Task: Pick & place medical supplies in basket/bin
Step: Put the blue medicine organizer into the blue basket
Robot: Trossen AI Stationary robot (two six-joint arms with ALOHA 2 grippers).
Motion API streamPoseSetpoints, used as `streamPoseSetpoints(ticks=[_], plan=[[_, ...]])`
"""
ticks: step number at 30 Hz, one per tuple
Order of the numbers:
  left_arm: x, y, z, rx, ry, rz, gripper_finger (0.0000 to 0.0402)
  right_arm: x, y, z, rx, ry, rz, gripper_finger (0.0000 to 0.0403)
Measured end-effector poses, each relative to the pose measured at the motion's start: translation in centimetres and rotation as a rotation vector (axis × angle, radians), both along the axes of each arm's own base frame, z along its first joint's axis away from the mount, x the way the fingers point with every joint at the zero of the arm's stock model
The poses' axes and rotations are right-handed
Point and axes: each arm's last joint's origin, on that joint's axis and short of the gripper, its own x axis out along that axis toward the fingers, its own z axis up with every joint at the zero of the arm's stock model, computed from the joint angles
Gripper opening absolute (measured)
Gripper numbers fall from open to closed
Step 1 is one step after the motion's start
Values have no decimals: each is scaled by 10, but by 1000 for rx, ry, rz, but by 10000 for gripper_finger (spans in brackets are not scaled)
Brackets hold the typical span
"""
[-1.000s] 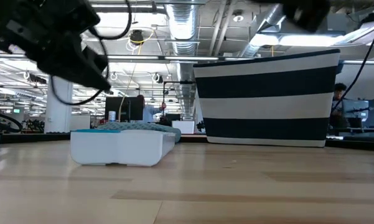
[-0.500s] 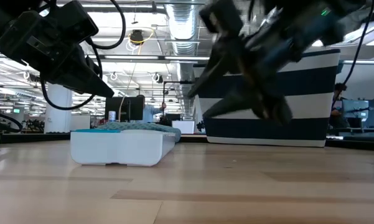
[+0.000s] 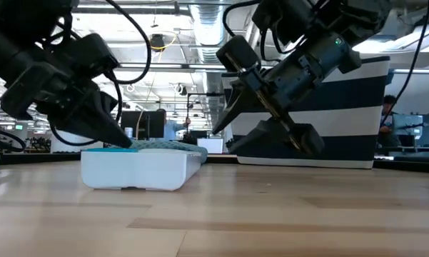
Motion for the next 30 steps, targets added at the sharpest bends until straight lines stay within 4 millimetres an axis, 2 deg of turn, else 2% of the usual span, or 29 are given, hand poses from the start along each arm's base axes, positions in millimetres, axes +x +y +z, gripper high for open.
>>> streamPoseSetpoints(ticks=[9,14,23,28,30], plan=[[2,0,-25,-3,81,33,0,2,-8,1,10,-11,-13,161],[7,-3,-31,-27,35,30,0,2,-7,1,-26,-13,20,171],[9,-6,-22,-115,-18,16,0,2,-5,0,-24,-7,74,204],[9,-7,-8,-141,-80,22,0,0,-6,-2,-36,21,75,219],[8,-9,1,-150,-115,9,0,1,-7,-9,-36,45,66,221]])
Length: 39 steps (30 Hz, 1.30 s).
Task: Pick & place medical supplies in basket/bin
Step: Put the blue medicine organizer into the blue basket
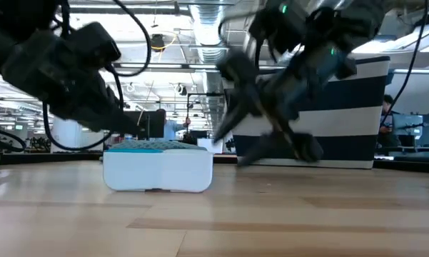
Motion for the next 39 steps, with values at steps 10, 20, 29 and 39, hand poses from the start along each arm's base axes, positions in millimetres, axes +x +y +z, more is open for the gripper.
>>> streamPoseSetpoints(ticks=[10,20,29,39], plan=[[-1,2,-5,46,28,44,0,29,-5,-23,139,-84,36,219],[1,2,-27,17,88,109,0,35,-9,-20,125,-75,54,218],[1,0,-30,-9,76,112,0,34,-9,-21,116,-65,44,218],[-4,-2,-37,-81,148,81,0,43,9,-4,147,-246,110,218]])
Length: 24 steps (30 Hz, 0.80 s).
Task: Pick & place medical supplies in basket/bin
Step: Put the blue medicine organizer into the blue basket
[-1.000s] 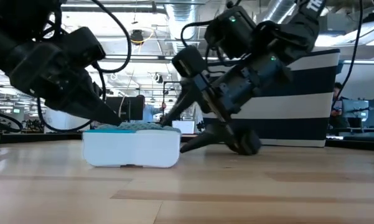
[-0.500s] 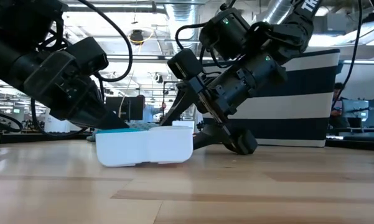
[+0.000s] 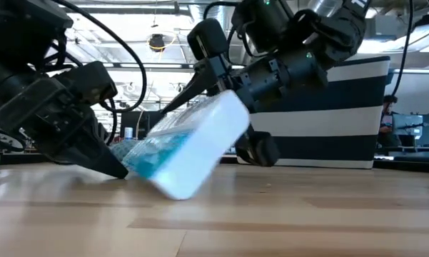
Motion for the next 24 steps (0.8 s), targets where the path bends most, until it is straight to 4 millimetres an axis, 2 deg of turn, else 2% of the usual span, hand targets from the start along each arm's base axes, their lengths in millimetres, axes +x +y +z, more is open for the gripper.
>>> streamPoseSetpoints(ticks=[7,19,24], plan=[[4,-1,5,-9,-76,35,0,-2,3,-6,-108,113,47,218],[20,-10,20,41,-137,-37,0,2,2,-1,-96,58,34,218],[21,-10,21,42,-136,-32,0,2,3,0,-106,48,46,198]])
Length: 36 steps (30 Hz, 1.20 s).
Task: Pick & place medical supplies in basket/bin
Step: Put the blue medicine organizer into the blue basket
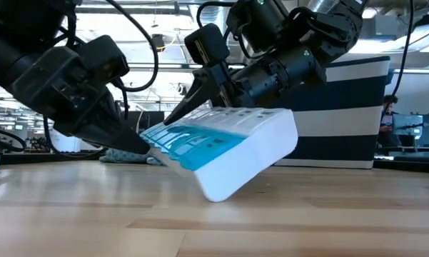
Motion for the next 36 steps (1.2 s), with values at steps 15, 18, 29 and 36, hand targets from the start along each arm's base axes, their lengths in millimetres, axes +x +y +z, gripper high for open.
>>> streamPoseSetpoints(ticks=[15,18,29,36], plan=[[-5,-10,2,-53,-24,10,0,10,0,32,-108,-271,107,140],[-6,-15,5,-88,-48,24,0,13,-1,49,-158,-316,139,147],[-15,-28,4,-65,-69,52,0,-4,-14,159,-479,-436,181,129],[-16,-27,1,-71,-49,71,0,-39,-29,229,-784,-389,83,129]])
